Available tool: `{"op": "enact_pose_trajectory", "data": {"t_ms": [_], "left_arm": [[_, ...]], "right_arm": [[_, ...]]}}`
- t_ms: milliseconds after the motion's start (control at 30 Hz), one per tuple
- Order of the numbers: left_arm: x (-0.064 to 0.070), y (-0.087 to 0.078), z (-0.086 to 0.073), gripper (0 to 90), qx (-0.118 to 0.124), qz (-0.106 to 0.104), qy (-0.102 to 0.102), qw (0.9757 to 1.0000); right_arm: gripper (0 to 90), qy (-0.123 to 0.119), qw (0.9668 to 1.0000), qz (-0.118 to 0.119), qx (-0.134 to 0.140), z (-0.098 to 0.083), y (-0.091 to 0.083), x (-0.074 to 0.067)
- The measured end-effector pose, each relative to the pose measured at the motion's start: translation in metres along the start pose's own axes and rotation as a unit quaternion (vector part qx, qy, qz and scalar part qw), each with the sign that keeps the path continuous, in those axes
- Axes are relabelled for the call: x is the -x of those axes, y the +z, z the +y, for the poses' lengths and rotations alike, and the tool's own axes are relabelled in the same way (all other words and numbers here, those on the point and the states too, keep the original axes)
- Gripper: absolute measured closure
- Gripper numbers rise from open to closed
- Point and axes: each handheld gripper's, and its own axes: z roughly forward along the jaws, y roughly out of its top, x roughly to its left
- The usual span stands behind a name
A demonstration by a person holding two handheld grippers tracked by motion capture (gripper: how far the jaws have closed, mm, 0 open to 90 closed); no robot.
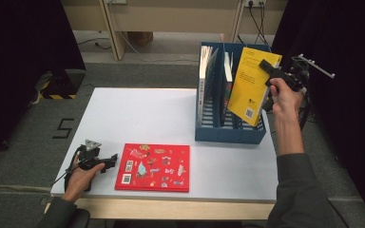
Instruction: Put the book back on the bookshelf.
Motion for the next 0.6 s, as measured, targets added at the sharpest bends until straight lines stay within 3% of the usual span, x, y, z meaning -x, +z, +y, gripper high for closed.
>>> {"op": "enact_pose_trajectory", "data": {"t_ms": [167,333,600], "left_arm": [[0.0,0.0,0.0,13.2,0.0,0.0,0.0,1.0],[0.0,0.0,0.0,13.2,0.0,-0.002,0.001,1.0],[0.0,0.0,0.0,13.3,-0.002,-0.002,0.003,1.0]], "right_arm": [[72.2,0.001,0.9998,-0.011,-0.016,-0.003,0.025,-0.009],[71.4,-0.015,0.9996,-0.01,-0.023,-0.014,0.05,-0.018],[70.5,-0.014,0.999,-0.022,-0.038,-0.04,0.074,-0.006]]}}
